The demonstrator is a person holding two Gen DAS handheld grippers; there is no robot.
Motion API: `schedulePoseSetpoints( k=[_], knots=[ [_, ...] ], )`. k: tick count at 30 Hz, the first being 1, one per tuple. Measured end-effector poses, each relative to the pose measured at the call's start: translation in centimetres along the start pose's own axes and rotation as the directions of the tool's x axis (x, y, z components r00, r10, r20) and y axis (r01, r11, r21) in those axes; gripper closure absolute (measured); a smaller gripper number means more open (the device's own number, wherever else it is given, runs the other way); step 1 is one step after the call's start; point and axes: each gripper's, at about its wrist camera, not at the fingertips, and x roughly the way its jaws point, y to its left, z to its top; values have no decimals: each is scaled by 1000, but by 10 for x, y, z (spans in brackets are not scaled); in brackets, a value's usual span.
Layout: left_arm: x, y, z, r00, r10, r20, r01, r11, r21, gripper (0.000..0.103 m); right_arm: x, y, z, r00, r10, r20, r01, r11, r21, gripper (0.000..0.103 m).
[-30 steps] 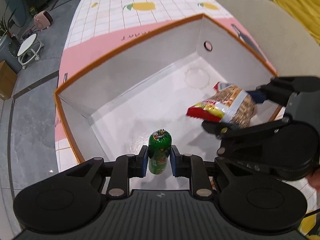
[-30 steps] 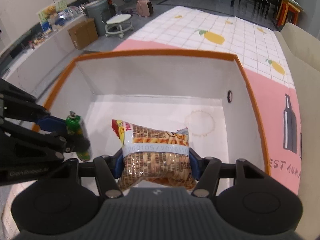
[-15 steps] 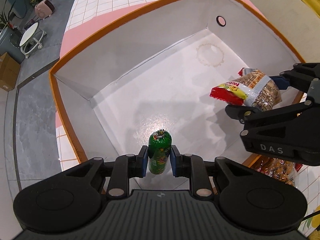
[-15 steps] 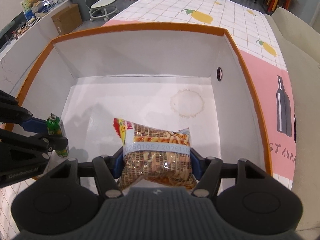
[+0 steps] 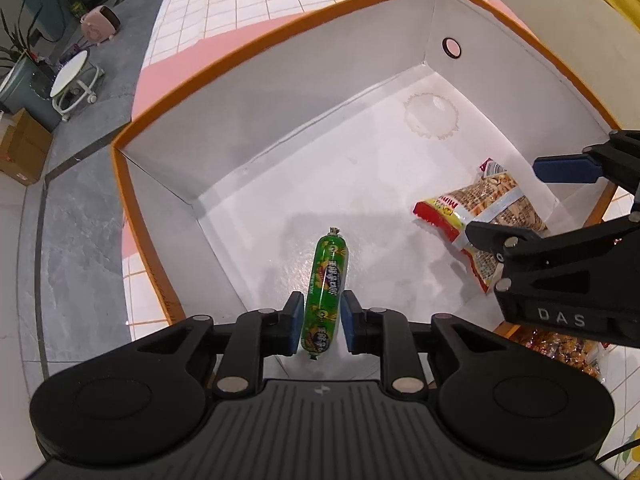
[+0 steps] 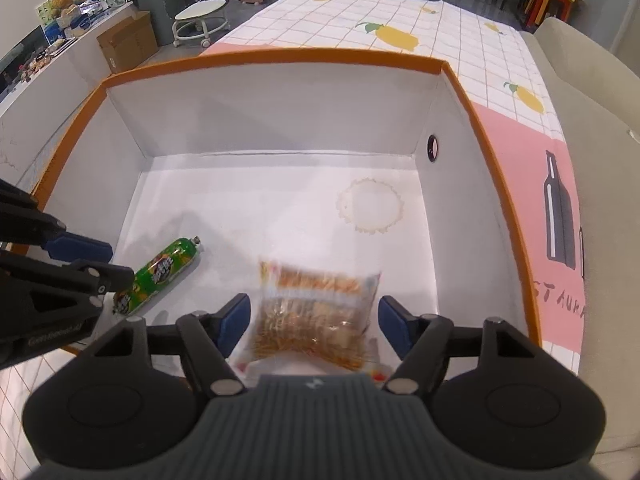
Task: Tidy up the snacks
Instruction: 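Open both tools to drop the sausage stick and peanut bag into the box, then grasp the yogurt-ball pack with the left tool while the right tool grasps the dried-fruit bag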
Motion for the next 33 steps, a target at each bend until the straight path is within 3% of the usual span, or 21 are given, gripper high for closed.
schedulePoseSetpoints(
  k=[3,5,11,15,18,21,26,33],
  knots=[
    [-7,-1,-3,1000,4,28,-4,1000,3,62,-5,1,-1,999,-25,21,25,1000,-14,23],
    [-13,-3,-6,998,11,57,-11,1000,2,47,-11,0,-3,999,-34,38,34,999,-13,23],
    [-35,-6,-20,981,10,192,-3,999,-38,43,-41,-9,-16,989,-21,147,14,999,47,19],
    [-58,-16,-35,948,42,315,-32,999,-37,38,-67,-18,-34,965,-45,259,20,995,99,15],
    [-74,-26,-47,918,73,389,-62,997,-40,38,-87,-24,-47,947,-116,300,75,987,142,9],
    [-91,-37,-61,881,78,467,-62,997,-49,38,-112,-26,-64,901,-202,385,136,972,190,7],
    [-111,-56,-84,833,52,550,-26,998,-56,38,-142,-30,-95,882,-178,437,81,969,232,7],
    [-113,-79,-119,818,14,575,24,998,-58,36,-166,-24,-153,860,-200,468,80,961,264,7]
  ],
)
